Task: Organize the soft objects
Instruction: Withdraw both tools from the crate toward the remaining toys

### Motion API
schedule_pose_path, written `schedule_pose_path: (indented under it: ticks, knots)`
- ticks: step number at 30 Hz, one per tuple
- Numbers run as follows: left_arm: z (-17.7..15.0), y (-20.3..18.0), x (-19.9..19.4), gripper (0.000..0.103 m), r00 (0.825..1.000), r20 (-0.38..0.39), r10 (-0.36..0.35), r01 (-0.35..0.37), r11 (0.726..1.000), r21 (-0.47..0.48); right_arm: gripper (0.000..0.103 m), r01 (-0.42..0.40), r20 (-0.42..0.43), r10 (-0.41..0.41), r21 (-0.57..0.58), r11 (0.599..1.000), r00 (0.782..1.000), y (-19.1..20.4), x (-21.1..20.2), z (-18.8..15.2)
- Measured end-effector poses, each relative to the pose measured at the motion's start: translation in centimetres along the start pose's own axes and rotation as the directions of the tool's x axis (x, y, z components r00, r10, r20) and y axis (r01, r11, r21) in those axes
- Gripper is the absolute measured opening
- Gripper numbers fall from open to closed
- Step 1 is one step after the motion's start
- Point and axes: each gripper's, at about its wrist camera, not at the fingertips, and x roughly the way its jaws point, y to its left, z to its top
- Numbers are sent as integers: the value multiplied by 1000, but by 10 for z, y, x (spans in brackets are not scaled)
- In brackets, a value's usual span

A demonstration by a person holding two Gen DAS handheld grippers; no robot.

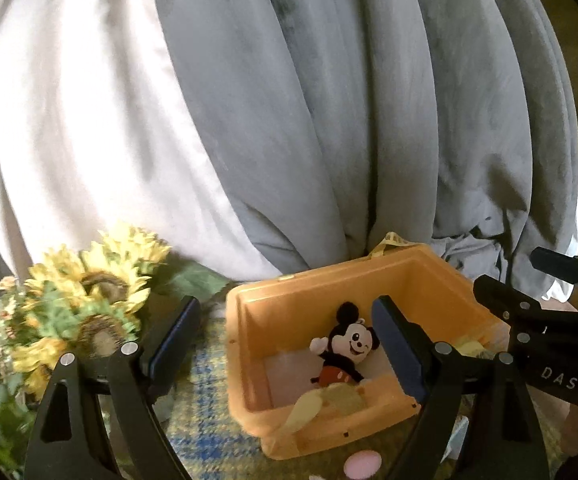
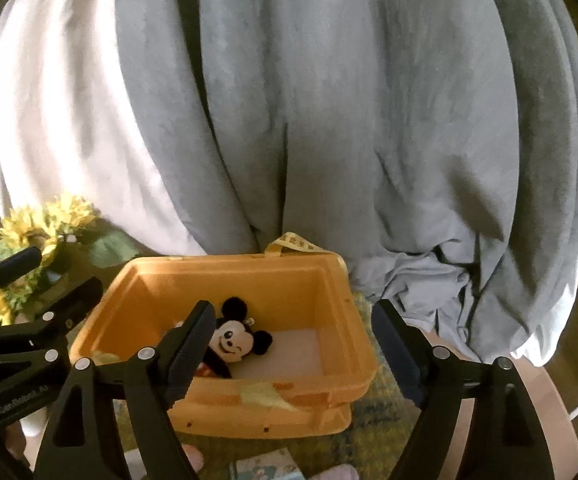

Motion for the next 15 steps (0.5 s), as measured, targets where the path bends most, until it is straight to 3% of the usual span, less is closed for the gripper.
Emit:
schedule_pose_path:
  ticks: [15]
  knots:
    - [-37, 3, -69, 88, 1000, 4, 25, -25, 999, -22, 83, -34, 9, 34, -12, 999, 999, 11, -59, -30]
